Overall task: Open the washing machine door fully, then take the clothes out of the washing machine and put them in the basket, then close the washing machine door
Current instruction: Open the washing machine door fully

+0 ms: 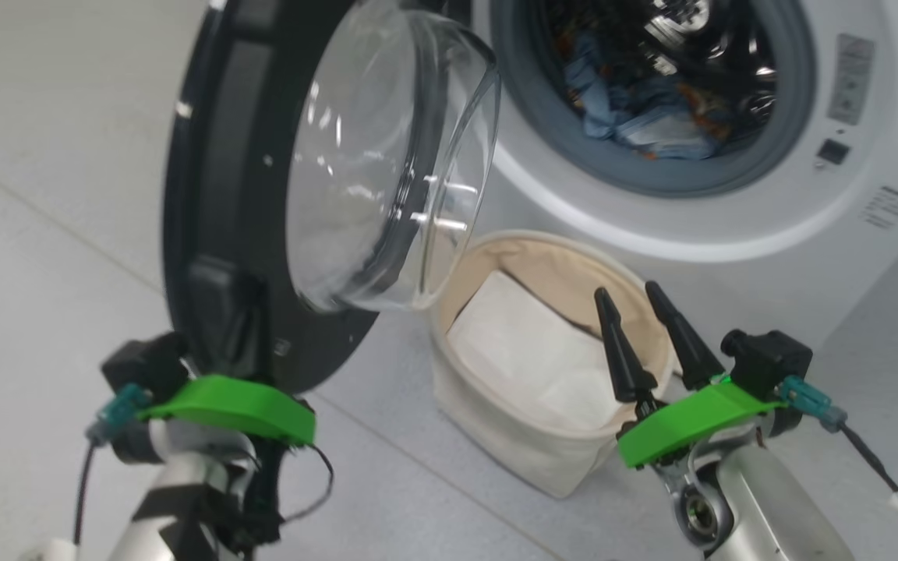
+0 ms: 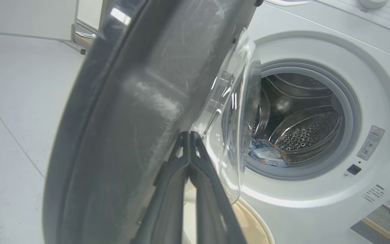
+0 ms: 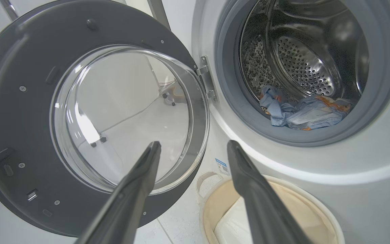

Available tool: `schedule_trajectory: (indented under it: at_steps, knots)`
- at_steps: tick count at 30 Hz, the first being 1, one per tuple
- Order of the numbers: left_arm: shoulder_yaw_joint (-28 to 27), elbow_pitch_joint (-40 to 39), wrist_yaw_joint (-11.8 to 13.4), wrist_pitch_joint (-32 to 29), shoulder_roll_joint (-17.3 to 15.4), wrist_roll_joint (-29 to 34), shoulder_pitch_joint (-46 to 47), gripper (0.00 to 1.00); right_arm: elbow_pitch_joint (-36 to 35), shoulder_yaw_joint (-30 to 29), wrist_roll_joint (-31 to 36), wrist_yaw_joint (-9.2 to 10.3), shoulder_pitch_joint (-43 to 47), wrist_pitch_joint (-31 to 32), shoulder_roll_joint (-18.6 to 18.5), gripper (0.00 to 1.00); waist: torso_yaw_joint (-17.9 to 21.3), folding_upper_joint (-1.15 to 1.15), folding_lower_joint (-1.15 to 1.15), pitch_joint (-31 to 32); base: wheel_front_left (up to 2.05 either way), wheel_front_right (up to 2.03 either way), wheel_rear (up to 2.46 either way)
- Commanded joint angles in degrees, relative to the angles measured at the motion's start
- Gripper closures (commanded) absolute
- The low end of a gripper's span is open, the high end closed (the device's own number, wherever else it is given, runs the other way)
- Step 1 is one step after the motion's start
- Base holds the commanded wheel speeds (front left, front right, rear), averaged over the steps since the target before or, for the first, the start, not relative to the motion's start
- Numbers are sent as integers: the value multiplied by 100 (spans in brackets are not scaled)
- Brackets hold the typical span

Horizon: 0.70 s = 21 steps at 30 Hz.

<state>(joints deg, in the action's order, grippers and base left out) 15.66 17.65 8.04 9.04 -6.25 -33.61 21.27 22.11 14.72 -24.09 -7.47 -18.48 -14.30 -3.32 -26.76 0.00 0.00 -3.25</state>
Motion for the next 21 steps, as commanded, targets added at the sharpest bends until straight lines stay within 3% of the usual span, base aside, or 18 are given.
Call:
schedule_trajectory:
  at_steps: [1, 12, 21]
  knots:
    - [-354, -6, -19, 126, -193, -67, 404, 100, -252, 92, 93, -2, -293, -70, 44, 0, -158, 0, 0, -169, 0, 0, 0]
    - [-1128, 734, -147, 534, -344, -371, 1033, 100, -309, 216, 343, -2, -543, -70, 44, 0, -340, 0, 0, -770, 0, 0, 0]
    - [-1961, 1035, -241, 593, -198, -469, 1535, 100, -285, 356, 442, -2, -917, -22, -82, 0, -436, 0, 0, -1399, 0, 0, 0]
